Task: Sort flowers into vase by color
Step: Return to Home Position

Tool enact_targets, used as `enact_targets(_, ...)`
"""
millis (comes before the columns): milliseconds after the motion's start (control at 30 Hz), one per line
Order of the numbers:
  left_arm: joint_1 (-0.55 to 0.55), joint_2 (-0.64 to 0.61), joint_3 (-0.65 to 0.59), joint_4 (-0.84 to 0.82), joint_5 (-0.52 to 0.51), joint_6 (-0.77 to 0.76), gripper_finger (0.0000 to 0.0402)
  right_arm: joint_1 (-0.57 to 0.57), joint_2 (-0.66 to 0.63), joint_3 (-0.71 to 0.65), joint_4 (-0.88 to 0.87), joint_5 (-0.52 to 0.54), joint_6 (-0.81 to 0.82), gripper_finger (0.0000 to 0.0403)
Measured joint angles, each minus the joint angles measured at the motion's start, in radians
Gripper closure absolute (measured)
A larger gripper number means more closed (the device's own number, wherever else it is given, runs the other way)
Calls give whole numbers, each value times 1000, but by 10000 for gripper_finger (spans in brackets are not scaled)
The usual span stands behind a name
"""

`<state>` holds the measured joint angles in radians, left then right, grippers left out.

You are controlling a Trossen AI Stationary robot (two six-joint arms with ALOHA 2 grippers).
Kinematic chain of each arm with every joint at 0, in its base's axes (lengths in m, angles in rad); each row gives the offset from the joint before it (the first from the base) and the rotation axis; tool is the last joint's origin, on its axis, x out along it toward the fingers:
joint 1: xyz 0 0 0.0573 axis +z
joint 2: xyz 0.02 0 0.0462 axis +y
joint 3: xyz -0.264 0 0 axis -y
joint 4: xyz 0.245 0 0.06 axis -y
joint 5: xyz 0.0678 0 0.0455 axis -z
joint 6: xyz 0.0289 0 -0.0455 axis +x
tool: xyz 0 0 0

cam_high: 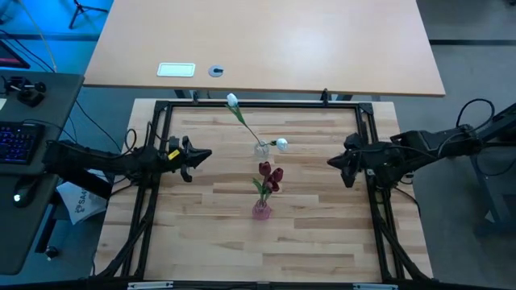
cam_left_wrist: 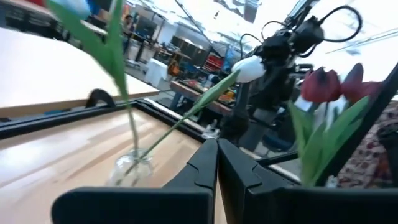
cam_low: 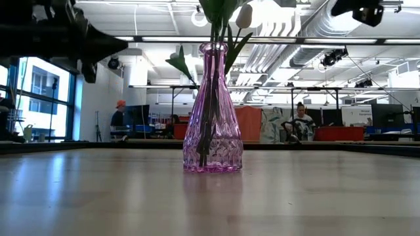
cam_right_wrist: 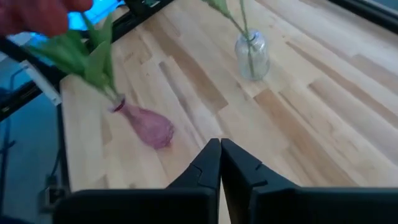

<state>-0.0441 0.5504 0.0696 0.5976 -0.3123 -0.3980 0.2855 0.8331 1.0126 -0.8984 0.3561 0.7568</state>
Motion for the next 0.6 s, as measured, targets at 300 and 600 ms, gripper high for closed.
enact_targets(300,12,-89,-58,-85,-22,-42,401,149,-130,-34,-51,85,114,402)
enact_targets(600,12,-97,-58,-80,-22,-44,401,302,-289,-286,151,148,183,402)
